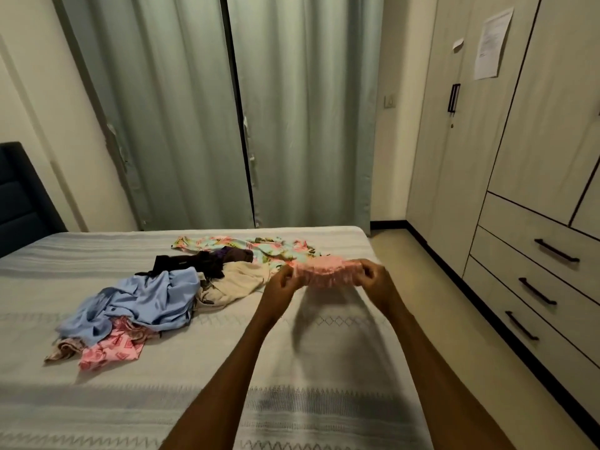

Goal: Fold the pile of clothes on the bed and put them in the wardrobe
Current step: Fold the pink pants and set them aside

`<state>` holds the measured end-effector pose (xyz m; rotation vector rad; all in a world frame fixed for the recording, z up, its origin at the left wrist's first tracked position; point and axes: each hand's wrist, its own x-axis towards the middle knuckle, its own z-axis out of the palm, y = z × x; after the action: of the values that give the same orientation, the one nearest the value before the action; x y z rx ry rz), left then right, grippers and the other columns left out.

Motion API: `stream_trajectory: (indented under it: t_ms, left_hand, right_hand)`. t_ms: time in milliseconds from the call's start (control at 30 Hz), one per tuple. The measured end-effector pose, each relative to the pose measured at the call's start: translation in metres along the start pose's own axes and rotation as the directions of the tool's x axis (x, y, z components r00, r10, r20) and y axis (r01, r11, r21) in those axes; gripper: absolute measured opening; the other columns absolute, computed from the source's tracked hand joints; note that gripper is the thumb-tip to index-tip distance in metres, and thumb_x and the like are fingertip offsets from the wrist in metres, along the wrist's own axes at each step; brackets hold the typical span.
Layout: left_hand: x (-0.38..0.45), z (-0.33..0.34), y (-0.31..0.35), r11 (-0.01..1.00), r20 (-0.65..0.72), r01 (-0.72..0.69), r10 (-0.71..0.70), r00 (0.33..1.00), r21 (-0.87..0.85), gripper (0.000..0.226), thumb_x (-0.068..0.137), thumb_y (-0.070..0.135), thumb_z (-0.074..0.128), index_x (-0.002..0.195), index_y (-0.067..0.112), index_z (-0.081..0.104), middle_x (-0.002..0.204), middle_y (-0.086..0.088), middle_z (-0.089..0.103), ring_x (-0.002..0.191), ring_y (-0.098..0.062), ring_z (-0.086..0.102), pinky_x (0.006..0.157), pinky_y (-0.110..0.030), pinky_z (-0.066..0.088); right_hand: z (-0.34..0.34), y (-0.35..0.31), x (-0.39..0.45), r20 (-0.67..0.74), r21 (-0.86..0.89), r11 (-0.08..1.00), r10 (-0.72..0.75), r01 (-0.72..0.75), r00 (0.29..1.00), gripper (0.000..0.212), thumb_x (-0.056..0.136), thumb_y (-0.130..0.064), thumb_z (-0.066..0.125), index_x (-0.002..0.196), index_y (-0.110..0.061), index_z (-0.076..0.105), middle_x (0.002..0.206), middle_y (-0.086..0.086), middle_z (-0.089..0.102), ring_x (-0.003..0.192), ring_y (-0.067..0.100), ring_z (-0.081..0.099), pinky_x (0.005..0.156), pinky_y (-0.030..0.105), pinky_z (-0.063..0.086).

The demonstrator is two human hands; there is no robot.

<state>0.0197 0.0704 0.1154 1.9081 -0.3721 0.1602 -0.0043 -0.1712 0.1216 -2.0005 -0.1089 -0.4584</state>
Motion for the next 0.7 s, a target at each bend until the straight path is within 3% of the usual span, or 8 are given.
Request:
stream_trajectory:
  t_ms: [67, 167, 267, 367, 500, 567, 633, 700]
  left_hand:
    - [-0.043, 0.019, -0.042, 0.992, 0.057, 0.061, -0.068, 0.996, 0.111, 0.019, 0.1, 0.028, 0.055, 0.093, 0.012, 0.062, 0.087, -0.006, 0.069, 0.076, -0.016, 0.066, 0.069, -0.035, 0.052]
    - [-0.115, 0.047, -0.097, 0.961, 0.127, 0.056, -0.093, 0.988, 0.271, 0.009, 0.1, 0.03, 0.056, 0.095, 0.023, 0.06, 0.092, 0.003, 0.068, 0.081, -0.016, 0.066, 0.069, -0.032, 0.05]
    - [-0.17, 0.066, -0.123, 0.939, 0.154, 0.017, -0.075, 0.985, 0.344, 0.014, 0.099, 0.027, 0.056, 0.105, 0.017, 0.063, 0.098, -0.002, 0.071, 0.087, -0.016, 0.064, 0.071, -0.029, 0.046]
    - [-0.207, 0.073, -0.129, 0.93, 0.155, -0.048, -0.01, 0.988, 0.364, 0.013, 0.097, 0.03, 0.056, 0.101, 0.018, 0.062, 0.094, -0.001, 0.067, 0.083, -0.016, 0.061, 0.068, -0.027, 0.041]
    - [-0.241, 0.066, -0.121, 0.926, 0.205, -0.083, 0.006, 0.979, 0.369, 0.012, 0.092, 0.041, 0.047, 0.089, 0.029, 0.048, 0.08, 0.011, 0.051, 0.074, -0.01, 0.048, 0.062, -0.026, 0.032]
    - [-0.251, 0.06, -0.111, 0.947, 0.237, -0.007, -0.074, 0.969, 0.322, 0.015, 0.085, 0.042, 0.049, 0.082, 0.028, 0.045, 0.068, 0.012, 0.046, 0.062, -0.003, 0.043, 0.057, -0.024, 0.029]
    - [-0.252, 0.055, -0.106, 0.966, 0.281, 0.074, -0.145, 0.949, 0.249, 0.028, 0.079, 0.045, 0.052, 0.071, 0.02, 0.044, 0.063, 0.007, 0.042, 0.055, -0.006, 0.038, 0.058, -0.029, 0.028]
    - [-0.25, 0.052, -0.099, 0.953, 0.395, 0.167, -0.259, 0.881, 0.252, 0.03, 0.079, 0.044, 0.054, 0.065, 0.018, 0.048, 0.063, 0.003, 0.044, 0.059, -0.011, 0.039, 0.062, -0.031, 0.03]
  right_hand:
    - [0.008, 0.03, -0.053, 0.075, -0.134, 0.986, 0.11, -0.1, 0.991, 0.024, 0.089, -0.022, 0.063, 0.11, -0.015, 0.07, 0.102, -0.003, 0.07, 0.095, 0.018, 0.065, 0.08, 0.032, 0.05]
    - [0.02, 0.071, -0.137, 0.138, -0.335, 0.92, 0.262, -0.204, 0.955, 0.025, 0.08, -0.047, 0.059, 0.099, -0.031, 0.063, 0.096, -0.01, 0.065, 0.088, 0.015, 0.062, 0.071, 0.031, 0.044]
    - [0.03, 0.096, -0.198, 0.174, -0.401, 0.878, 0.353, -0.261, 0.919, 0.014, 0.078, -0.034, 0.06, 0.091, -0.035, 0.055, 0.092, -0.011, 0.062, 0.086, 0.016, 0.062, 0.065, 0.028, 0.041]
    - [0.029, 0.101, -0.236, 0.184, -0.458, 0.852, 0.369, -0.253, 0.911, 0.018, 0.08, -0.021, 0.063, 0.094, -0.032, 0.059, 0.093, -0.009, 0.064, 0.086, 0.016, 0.062, 0.063, 0.026, 0.039]
    - [0.017, 0.094, -0.252, 0.299, -0.446, 0.852, 0.432, -0.276, 0.851, 0.008, 0.076, -0.034, 0.069, 0.081, -0.029, 0.066, 0.079, -0.007, 0.067, 0.074, 0.013, 0.063, 0.066, 0.029, 0.044]
    - [0.012, 0.082, -0.248, 0.416, -0.392, 0.819, 0.565, -0.419, 0.713, 0.01, 0.081, -0.027, 0.067, 0.075, -0.019, 0.066, 0.073, 0.002, 0.064, 0.061, 0.015, 0.06, 0.065, 0.031, 0.047]
    - [0.005, 0.069, -0.246, 0.516, -0.411, 0.659, 0.738, -0.63, 0.435, 0.007, 0.086, -0.01, 0.063, 0.081, -0.005, 0.065, 0.071, 0.008, 0.059, 0.054, 0.019, 0.059, 0.064, 0.036, 0.055]
    - [-0.005, 0.056, -0.245, 0.614, -0.456, 0.546, 0.764, -0.702, 0.195, 0.007, 0.087, -0.011, 0.062, 0.083, -0.005, 0.062, 0.063, 0.005, 0.052, 0.052, 0.021, 0.053, 0.07, 0.038, 0.056]
